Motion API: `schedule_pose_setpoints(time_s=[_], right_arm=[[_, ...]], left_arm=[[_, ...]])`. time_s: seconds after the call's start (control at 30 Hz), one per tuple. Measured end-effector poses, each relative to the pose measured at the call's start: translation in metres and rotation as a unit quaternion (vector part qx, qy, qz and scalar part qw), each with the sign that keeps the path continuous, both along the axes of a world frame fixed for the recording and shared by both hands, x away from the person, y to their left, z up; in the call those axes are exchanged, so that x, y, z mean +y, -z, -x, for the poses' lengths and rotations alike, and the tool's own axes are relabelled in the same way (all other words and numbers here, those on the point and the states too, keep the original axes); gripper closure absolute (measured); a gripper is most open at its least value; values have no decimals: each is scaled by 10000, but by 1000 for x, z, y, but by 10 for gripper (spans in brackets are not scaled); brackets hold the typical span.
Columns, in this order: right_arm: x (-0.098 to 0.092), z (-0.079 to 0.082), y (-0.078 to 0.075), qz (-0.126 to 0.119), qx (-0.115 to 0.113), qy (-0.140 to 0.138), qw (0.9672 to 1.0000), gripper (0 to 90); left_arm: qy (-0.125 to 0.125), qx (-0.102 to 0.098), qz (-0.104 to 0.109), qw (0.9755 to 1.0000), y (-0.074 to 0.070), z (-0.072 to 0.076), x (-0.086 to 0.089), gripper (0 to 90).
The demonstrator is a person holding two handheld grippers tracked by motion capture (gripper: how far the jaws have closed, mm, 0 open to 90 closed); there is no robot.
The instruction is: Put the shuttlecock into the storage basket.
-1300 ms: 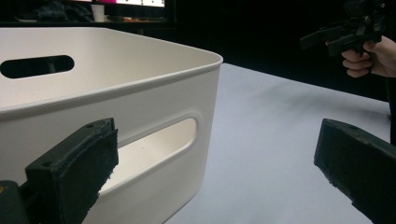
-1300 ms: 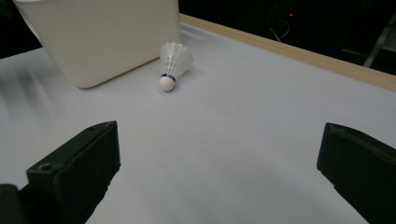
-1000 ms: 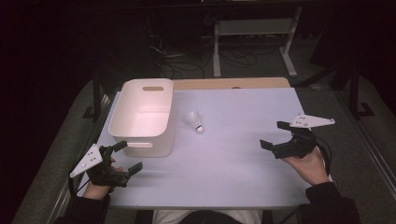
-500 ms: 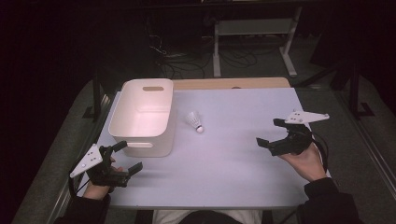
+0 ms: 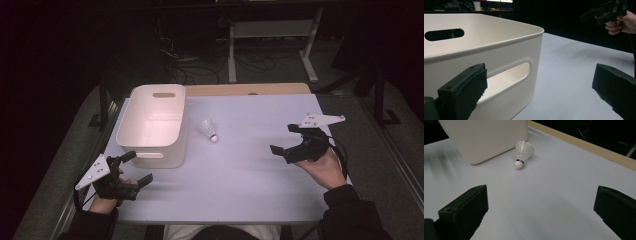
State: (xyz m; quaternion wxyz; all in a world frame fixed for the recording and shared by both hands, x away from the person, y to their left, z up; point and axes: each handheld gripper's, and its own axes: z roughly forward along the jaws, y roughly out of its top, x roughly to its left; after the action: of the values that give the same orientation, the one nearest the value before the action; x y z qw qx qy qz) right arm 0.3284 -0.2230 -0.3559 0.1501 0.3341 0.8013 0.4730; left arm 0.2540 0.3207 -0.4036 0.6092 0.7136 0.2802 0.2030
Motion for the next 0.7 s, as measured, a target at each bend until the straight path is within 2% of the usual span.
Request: schedule_pose_setpoints(time_s=[0.7], right_arm=[[28, -19, -9, 312, 101, -268, 9991, 0]], left_arm=[[6, -9, 6, 10000, 0, 0, 0, 0]])
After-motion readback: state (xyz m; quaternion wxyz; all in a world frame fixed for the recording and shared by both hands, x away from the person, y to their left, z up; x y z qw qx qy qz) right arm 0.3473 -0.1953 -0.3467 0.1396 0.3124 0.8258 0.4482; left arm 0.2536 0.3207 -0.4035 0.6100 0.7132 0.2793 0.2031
